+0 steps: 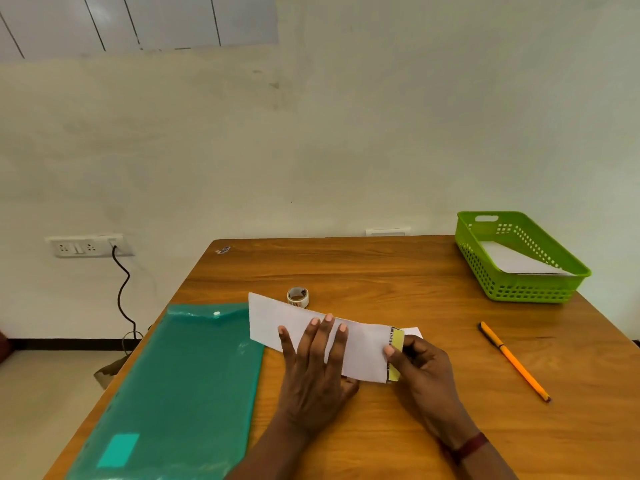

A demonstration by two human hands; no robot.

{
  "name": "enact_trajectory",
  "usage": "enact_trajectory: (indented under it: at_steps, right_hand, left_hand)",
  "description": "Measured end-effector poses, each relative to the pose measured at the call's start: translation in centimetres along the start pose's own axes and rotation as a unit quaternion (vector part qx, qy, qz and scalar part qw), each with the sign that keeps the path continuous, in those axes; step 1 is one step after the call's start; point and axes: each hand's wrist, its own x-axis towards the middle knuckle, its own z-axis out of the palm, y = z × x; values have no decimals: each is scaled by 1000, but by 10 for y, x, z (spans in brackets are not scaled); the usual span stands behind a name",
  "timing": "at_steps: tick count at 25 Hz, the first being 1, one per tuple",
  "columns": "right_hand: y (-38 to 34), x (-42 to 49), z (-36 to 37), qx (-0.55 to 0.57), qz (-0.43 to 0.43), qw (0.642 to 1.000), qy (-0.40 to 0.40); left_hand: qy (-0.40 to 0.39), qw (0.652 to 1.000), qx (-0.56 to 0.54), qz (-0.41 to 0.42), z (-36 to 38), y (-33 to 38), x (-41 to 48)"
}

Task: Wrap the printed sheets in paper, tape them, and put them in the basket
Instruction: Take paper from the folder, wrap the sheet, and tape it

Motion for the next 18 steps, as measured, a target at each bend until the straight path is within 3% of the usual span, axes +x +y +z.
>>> enact_trajectory:
  at_steps: [7, 18]
  right_hand:
    - [6, -1, -13, 37, 52, 993, -99]
    - [3, -8, -5, -88, 30, 992, -86]
  left_hand:
    - [-11, 1000, 16, 8, -3, -1, 2]
    - [-22, 1000, 4, -10, -10, 4, 3]
